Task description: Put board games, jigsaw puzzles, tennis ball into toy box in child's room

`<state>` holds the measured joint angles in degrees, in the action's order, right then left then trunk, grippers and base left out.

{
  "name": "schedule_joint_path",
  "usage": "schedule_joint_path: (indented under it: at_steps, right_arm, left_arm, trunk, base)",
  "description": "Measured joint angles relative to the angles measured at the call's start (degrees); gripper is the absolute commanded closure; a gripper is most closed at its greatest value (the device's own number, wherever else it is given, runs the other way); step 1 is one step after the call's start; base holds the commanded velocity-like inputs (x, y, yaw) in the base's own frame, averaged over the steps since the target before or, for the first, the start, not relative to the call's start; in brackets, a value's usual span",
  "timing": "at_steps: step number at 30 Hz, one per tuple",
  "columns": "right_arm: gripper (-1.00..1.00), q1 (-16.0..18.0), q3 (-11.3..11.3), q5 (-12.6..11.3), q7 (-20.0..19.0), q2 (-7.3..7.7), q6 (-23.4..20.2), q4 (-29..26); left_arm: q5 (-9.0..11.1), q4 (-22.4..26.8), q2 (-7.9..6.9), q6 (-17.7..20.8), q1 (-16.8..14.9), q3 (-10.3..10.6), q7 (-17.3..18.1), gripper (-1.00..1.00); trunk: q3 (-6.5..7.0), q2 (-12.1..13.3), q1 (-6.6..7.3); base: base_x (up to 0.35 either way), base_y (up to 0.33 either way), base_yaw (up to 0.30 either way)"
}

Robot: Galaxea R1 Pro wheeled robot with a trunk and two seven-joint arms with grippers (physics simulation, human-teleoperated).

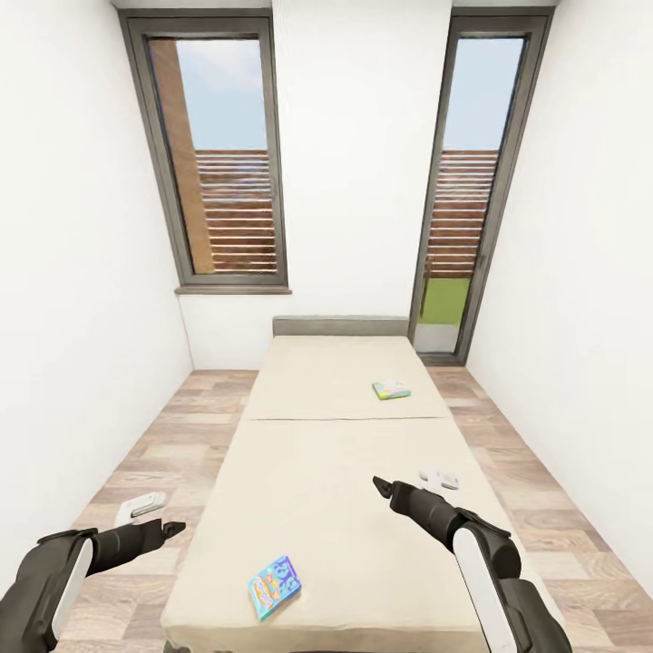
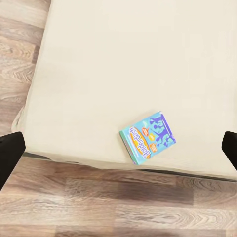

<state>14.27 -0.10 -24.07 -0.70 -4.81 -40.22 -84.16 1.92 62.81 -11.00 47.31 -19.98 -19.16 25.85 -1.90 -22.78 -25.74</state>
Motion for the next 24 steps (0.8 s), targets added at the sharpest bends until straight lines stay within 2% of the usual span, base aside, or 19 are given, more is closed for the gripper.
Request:
schedule_joint_path:
  at_steps: [9, 19, 24]
  right_arm:
    - [-1.00, 0.00, 0.09, 0.14, 0.05, 0.00, 0.11, 0.03]
    - [-1.00, 0.00, 0.09, 0.10, -0.08, -0.01, 0.14, -0.06]
    - [-1.00, 0.00, 0.19, 0.14, -0.05, 0.00, 0.16, -0.07]
  left_arm:
    - [0.00, -0.04, 0.01, 0.00, 0.00, 0.05, -0.05, -1.00]
    - [-0.06, 0.08, 0.32, -0.18, -0.02, 0.36, -0.07, -1.00]
    - [-0.07, 0.91, 0.58, -0.49, -0.07, 0.54, -0.16, -1.00]
  trunk:
    - [0.00, 0.00, 0.00]
    - [0.00, 0.00, 0.01]
    - [0.00, 0.00, 0.00]
  base:
    - [0.006, -0.014, 0.003]
    - [0.069, -0.189, 0.000]
    - [0.026, -0.069, 0.000]
